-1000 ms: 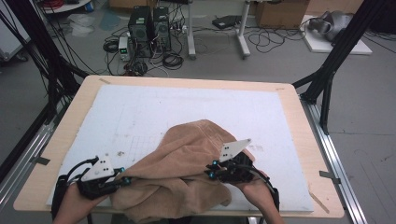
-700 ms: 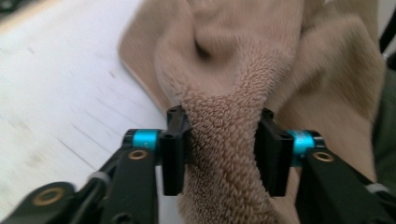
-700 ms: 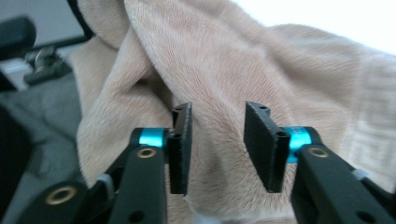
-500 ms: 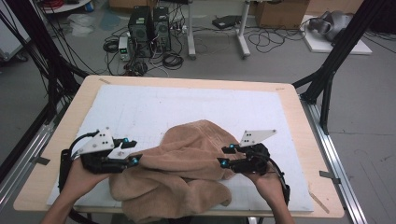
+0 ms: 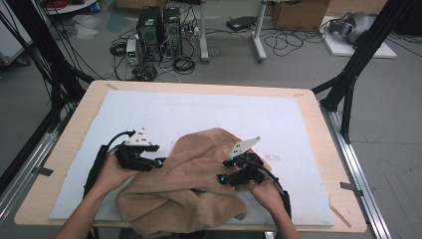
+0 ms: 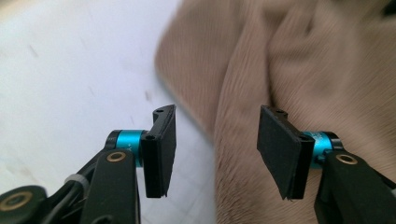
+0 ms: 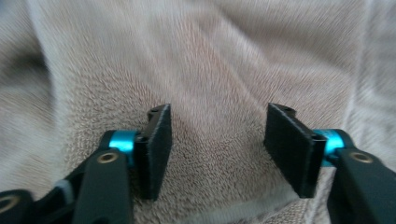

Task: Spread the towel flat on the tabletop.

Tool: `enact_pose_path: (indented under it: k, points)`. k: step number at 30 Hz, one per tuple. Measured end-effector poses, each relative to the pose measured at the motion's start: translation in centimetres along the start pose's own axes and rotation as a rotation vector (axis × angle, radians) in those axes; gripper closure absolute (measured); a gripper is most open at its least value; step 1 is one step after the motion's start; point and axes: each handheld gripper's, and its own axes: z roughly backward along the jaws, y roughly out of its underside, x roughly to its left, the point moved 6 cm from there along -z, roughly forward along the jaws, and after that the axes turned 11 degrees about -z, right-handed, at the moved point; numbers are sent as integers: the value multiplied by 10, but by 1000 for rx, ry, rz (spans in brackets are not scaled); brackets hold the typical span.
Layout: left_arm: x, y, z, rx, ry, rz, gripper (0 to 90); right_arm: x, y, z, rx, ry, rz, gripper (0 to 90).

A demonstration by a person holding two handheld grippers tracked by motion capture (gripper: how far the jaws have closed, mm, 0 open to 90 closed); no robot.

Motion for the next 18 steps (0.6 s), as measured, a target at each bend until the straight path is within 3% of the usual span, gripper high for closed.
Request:
enact_pose_path:
  k: [2, 5, 8, 9, 12, 18]
  points:
    - [-4, 4, -11, 31, 32, -12, 511, 1, 4, -5, 10, -15, 7, 564]
    - [-10, 10, -18, 55, 69, -29, 669, 3, 12, -8, 16, -47, 0, 699]
    - [-15, 11, -14, 41, 66, -28, 819, 5, 15, -5, 13, -75, 20, 805]
    - [-15, 12, -10, 48, 64, -38, 834, 6, 16, -4, 14, -73, 29, 833]
    - [-22, 14, 2, 6, 48, -22, 846, 9, 17, 0, 21, -75, 47, 874]
    - [-34, 35, 24, -34, 13, 23, 850, 18, 16, 0, 20, -97, 70, 889]
